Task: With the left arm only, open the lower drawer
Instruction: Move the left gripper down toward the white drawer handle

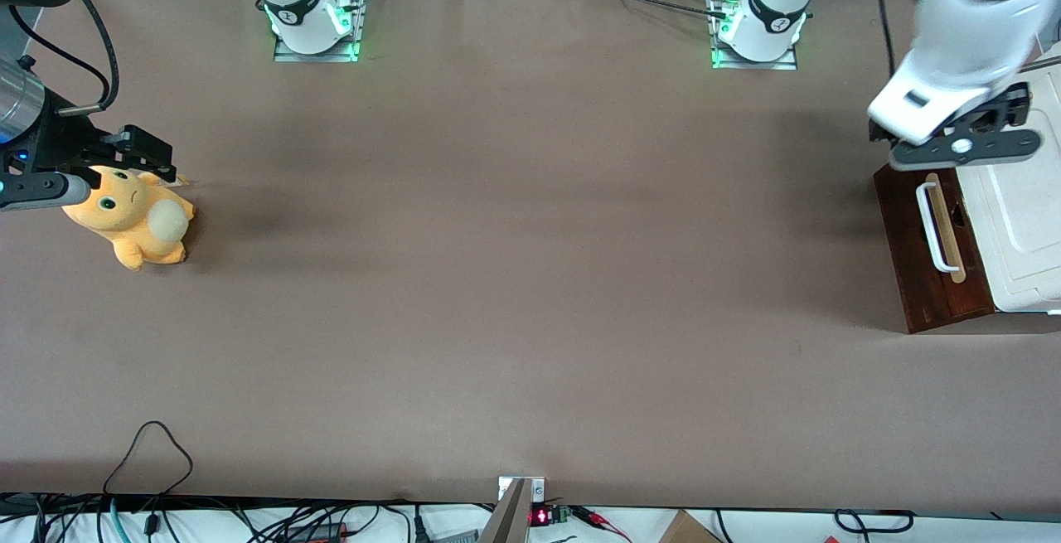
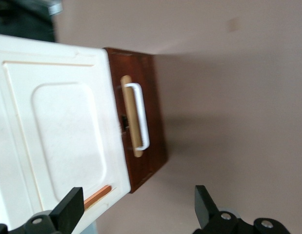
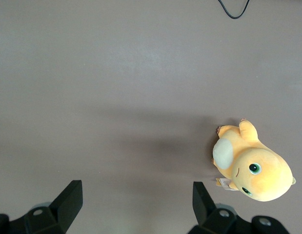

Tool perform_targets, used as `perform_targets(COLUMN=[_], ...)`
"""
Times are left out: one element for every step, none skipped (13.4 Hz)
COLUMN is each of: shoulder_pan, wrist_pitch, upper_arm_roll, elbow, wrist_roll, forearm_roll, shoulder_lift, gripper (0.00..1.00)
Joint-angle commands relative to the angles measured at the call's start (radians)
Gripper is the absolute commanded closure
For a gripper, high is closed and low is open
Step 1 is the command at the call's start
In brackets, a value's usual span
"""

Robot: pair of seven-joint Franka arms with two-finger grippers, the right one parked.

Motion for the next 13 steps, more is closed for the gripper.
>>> perform_targets(shoulder_pan=[0.008, 0.008, 0.008, 0.008, 0.006, 0.006, 0.006, 0.006, 0.006, 0.006, 0.006, 0.005, 0.002], wrist_pitch=[-0.033, -0.033, -0.033, -0.033, -0.032, -0.032, -0.032, -0.032, -0.041, -0.055, -0.060, -0.064, -0.079], upper_arm_roll=[-0.118, -0.139, -0.149, -0.159, -0.159, -0.159, -0.159, -0.159, -0.159, -0.157, -0.157, -0.156, -0.156], elbow=[-0.138, -0.187, -0.225, -0.264, -0.297, -0.314, -0.334, -0.350, -0.353, -0.353, -0.353, -0.353, -0.351], wrist_roll=[-0.283, -0.371, -0.419, -0.434, -0.457, -0.496, -0.525, -0.549, -0.585, -0.614, -0.635, -0.646, -0.660], forearm_roll=[0.176, 0.214, 0.246, 0.301, 0.340, 0.363, 0.380, 0.411, 0.440, 0.461, 0.489, 0.521, 0.543], shoulder_lift=[0.014, 0.023, 0.038, 0.058, 0.072, 0.097, 0.117, 0.141, 0.182, 0.216, 0.247, 0.281, 0.316], gripper=[0.01, 0.01, 0.01, 0.01, 0.01, 0.01, 0.01, 0.02, 0.02, 0.02, 0.02, 0.02, 0.02])
